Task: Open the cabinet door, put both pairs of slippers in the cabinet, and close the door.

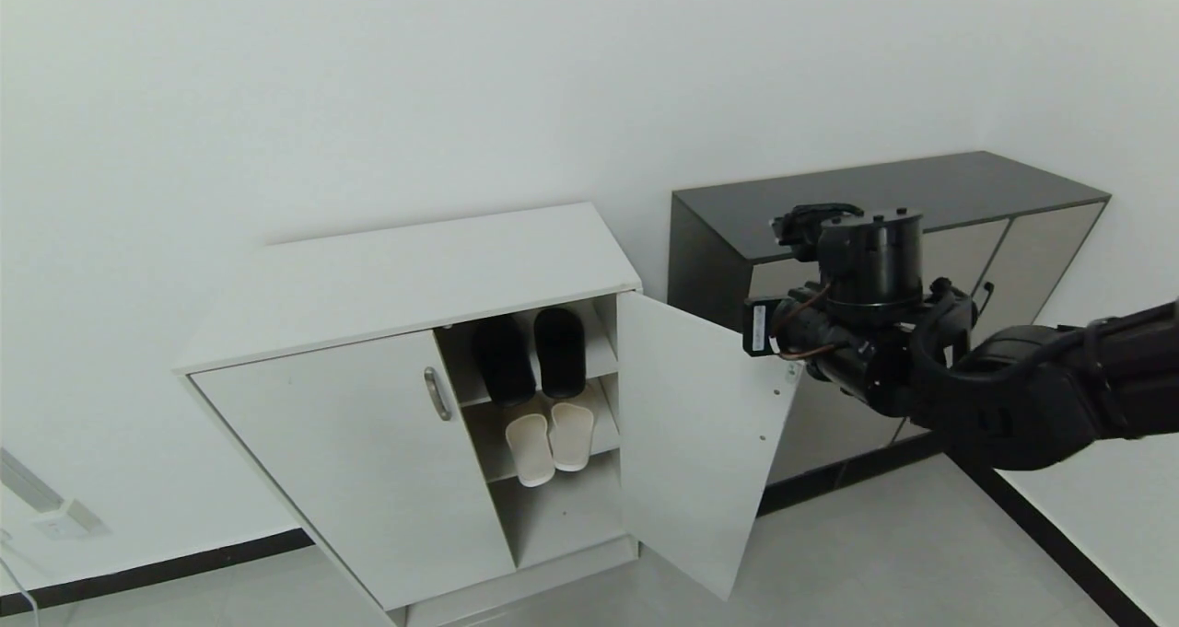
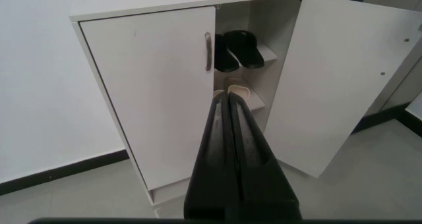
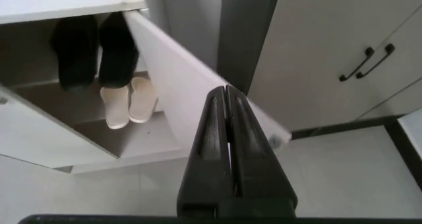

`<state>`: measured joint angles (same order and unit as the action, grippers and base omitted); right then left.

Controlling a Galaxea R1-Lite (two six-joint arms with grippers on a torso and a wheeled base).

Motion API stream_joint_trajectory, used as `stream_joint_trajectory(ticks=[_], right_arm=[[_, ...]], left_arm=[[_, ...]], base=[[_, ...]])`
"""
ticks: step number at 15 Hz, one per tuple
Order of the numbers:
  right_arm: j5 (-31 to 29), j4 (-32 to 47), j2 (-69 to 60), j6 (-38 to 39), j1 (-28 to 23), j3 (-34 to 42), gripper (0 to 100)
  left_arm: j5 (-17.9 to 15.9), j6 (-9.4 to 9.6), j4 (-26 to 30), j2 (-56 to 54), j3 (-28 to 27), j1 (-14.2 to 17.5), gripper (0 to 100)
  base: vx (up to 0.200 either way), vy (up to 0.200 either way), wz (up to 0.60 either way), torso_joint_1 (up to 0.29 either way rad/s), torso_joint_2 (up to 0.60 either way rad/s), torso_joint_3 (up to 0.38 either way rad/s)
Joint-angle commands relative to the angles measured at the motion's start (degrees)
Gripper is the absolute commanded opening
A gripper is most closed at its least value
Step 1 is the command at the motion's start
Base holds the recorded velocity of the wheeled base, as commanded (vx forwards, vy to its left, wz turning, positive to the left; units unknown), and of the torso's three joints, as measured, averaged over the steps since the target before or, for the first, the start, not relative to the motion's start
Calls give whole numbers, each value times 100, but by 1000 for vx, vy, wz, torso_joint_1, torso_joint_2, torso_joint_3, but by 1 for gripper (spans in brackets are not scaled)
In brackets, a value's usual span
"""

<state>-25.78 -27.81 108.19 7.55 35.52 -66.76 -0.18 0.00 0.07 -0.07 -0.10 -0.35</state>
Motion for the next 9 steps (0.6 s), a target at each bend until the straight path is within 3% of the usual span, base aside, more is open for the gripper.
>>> stream_joint_trajectory(ticks=[1, 9], right_arm=[[267, 12, 571, 36, -406, -364, 0], [847, 12, 1204, 283, -933, -549, 0]], left_arm=[[1, 0, 1, 7, 1, 0, 0], [1, 0, 1, 7, 1, 0, 0]], base=[[0, 0, 0, 0, 0, 0], [0, 0, 0, 0, 0, 0]])
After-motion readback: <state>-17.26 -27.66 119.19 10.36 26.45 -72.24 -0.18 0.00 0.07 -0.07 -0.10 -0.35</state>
